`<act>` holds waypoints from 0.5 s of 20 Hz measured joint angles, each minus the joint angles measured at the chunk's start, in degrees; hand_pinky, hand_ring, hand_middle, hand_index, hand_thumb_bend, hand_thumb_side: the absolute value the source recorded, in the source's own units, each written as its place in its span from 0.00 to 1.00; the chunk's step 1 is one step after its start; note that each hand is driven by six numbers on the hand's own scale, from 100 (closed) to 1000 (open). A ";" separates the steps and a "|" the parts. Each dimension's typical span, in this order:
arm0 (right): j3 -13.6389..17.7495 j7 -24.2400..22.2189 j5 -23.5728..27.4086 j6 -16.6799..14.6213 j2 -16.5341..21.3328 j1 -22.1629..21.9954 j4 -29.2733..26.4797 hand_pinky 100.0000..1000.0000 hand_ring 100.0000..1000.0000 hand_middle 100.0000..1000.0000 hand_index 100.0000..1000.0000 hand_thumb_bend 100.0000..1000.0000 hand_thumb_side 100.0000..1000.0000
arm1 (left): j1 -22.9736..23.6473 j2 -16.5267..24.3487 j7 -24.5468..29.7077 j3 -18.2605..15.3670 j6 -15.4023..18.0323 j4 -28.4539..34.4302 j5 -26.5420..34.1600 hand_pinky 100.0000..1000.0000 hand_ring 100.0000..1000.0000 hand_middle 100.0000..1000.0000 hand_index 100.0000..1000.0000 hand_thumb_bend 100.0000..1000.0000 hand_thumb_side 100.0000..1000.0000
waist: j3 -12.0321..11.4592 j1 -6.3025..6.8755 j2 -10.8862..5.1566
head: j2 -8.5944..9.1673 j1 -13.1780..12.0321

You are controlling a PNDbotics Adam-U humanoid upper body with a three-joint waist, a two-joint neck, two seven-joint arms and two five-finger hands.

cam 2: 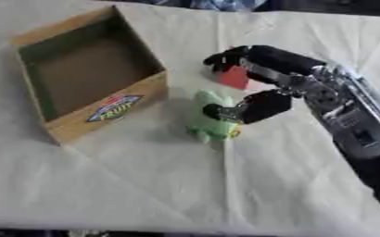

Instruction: Pick up objects on the table and place them in the box.

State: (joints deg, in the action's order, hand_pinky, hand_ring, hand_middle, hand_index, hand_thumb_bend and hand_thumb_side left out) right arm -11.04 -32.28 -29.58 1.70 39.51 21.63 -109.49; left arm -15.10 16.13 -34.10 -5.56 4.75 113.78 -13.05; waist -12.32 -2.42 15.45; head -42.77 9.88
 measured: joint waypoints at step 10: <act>-0.27 2.84 -4.54 1.85 -2.36 -1.05 0.40 0.85 0.79 0.74 0.98 0.37 0.63 | -0.08 -0.06 0.02 0.05 0.00 0.00 0.15 0.58 0.77 1.00 0.70 0.27 1.00 | 0.01 0.40 1.37 | 2.20 1.00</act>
State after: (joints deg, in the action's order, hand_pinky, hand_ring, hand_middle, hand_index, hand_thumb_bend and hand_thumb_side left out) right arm -11.32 -29.44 -34.12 3.55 37.15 20.57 -109.09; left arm -15.18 16.07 -34.08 -5.50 4.75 113.78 -12.89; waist -12.31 -2.02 16.82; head -40.57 10.88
